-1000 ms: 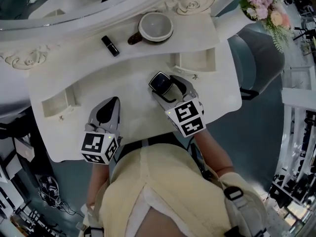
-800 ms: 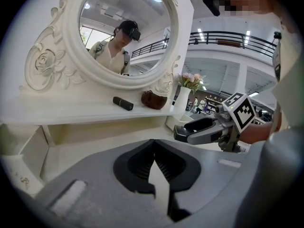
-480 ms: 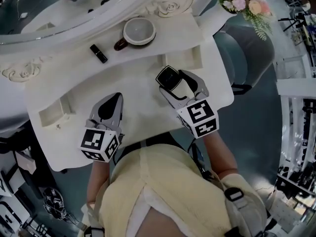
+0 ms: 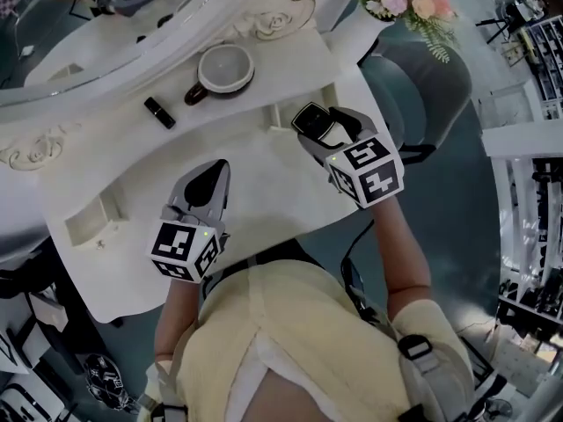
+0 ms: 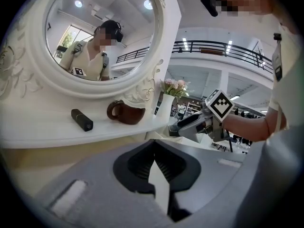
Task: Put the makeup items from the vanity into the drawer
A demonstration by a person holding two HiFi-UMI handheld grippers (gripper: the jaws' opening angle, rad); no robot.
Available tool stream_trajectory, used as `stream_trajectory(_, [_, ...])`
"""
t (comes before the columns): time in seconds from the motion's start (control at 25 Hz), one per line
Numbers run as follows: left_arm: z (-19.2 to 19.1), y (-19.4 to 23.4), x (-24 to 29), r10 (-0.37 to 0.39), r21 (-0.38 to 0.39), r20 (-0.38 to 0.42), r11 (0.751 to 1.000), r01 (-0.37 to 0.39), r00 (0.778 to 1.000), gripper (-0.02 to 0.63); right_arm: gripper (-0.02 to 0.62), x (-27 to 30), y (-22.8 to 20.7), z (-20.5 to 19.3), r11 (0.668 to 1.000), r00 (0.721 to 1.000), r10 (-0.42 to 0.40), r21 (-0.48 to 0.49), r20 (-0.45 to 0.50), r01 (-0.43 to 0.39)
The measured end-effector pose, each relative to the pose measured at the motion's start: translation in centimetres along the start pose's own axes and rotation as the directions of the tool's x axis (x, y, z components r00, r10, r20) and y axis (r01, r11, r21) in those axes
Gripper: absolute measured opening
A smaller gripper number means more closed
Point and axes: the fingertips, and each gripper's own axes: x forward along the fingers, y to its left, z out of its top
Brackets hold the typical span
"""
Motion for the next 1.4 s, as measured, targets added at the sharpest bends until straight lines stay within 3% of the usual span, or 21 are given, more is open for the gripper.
stream_trajectory(0.44, [0.2,-1.7,2.9,-0.073,0.015,0.01,0.997,0.073,0.997,-0.002,0.321,2.9,-2.2,-0.3,0.99,0.983,0.056,0.134,-0.176,-0.032])
stream_trajectory(0.72, [-0.4,-2.8,3.8,-0.096,0.026,-0.006,0.995,0.096,0.995,-0.002,0.321,4.6,-2.9,-0.5,0.995,0.953,0.061,0.093,-0.297,-0.035])
stream_trajectory(1.08, [-0.4,-2.2,3.6,-0.073,0.016,0.006,0.997,0.073,0.997,-0.002,0.321,6.2,-3.0,-1.1,0.997,0.929,0.071,0.063,-0.363,-0.052])
stream_trajectory(1.4, [-0.6,-1.5,3.1,-0.045,0.003,0.004,0.999,0.045,0.999,-0.002,0.322,6.5,-3.6,-0.9,0.996,0.942,0.061,0.075,-0.33,-0.038])
